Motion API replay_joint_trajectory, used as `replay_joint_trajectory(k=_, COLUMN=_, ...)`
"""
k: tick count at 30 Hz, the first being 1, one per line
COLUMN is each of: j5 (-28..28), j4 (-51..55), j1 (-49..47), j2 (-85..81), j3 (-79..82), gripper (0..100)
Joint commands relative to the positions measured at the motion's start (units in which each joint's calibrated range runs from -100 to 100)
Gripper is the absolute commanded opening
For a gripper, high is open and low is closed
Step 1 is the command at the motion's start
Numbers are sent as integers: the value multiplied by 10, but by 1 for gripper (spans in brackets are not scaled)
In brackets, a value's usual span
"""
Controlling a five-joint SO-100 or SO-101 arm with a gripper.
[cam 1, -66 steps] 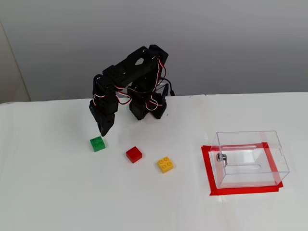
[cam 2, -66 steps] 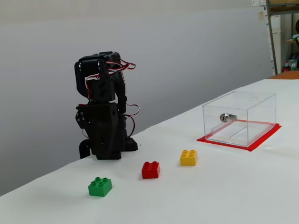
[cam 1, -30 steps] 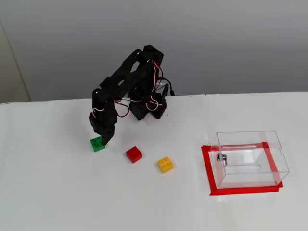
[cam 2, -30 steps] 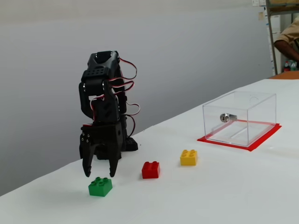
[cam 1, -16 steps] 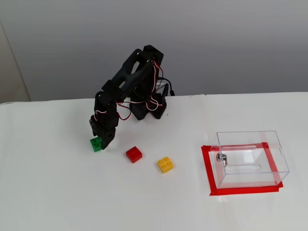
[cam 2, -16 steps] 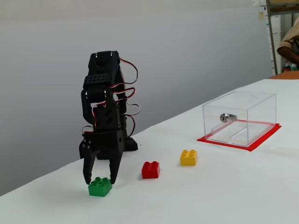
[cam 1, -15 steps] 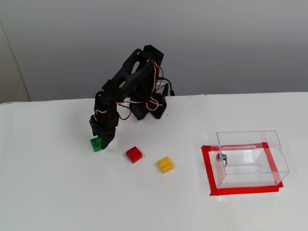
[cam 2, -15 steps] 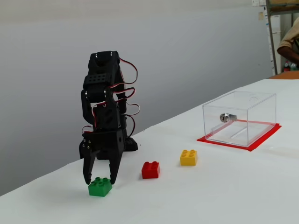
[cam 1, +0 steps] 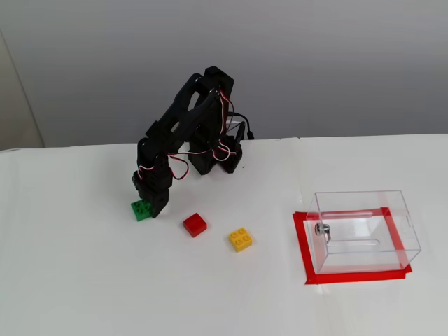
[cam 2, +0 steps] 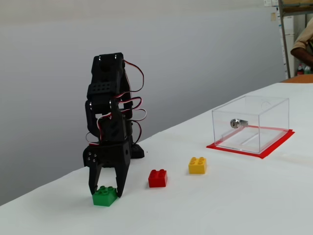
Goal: Pick the green lego brick and place it into the transparent box
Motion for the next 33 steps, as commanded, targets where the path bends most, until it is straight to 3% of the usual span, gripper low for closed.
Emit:
replay_joint_trajectory(k=1, j5=2, j4=-28, j1=6, j2=4, j3=-11, gripper=25)
replay_joint_trajectory(k=14, j5=3, j4=-39, j1=7, j2=2, j3=-12, gripper=25)
replay_joint_trajectory(k=21, j5=3, j4=-39, j1=8, j2=1, j3=-25, gripper=7)
replay_joint_trajectory(k=33, j5=10, j4=-29, j1=-11, j2=-137, j3=-53, gripper=6)
